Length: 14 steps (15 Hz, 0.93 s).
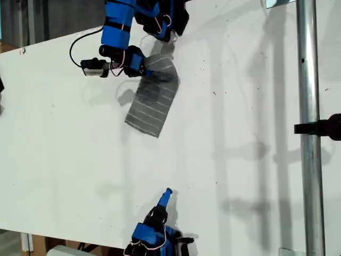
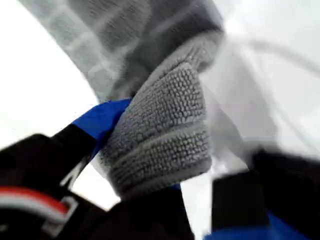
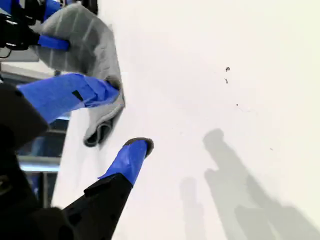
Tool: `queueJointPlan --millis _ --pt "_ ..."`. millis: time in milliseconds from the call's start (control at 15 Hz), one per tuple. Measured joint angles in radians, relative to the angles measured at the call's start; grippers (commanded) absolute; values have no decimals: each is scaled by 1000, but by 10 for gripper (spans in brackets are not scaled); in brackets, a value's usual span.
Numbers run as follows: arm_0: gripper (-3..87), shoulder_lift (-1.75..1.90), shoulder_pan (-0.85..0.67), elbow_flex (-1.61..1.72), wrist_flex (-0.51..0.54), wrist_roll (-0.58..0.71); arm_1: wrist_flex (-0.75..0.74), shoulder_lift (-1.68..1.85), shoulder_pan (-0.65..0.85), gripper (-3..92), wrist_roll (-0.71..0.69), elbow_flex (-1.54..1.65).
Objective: Grasp corners of a towel and fold twice.
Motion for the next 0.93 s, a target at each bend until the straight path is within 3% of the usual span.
queueJointPlan --millis 200,267,333,400,467,600,667,867,933 --pt "158 124 -3 25 21 0 -508 -143 -14 -2 -12 -81" --pt "156 137 -9 34 21 0 -600 -229 -14 41 -12 -132" --pt "154 149 -11 49 21 0 -686 -305 -9 319 -12 -158" --pt "151 170 -9 60 25 0 -736 -353 11 427 -12 -163" --pt "145 186 -9 69 31 0 -759 -362 34 444 -12 -166" --pt "140 202 -6 95 34 0 -841 -305 60 233 -31 -158" --pt "140 216 -6 109 34 0 -896 -222 75 225 -49 -138" --pt "140 232 -6 150 32 -9 -896 41 176 -2 -95 -60" --pt "140 232 -6 170 17 -23 -853 166 190 8 -110 -15"
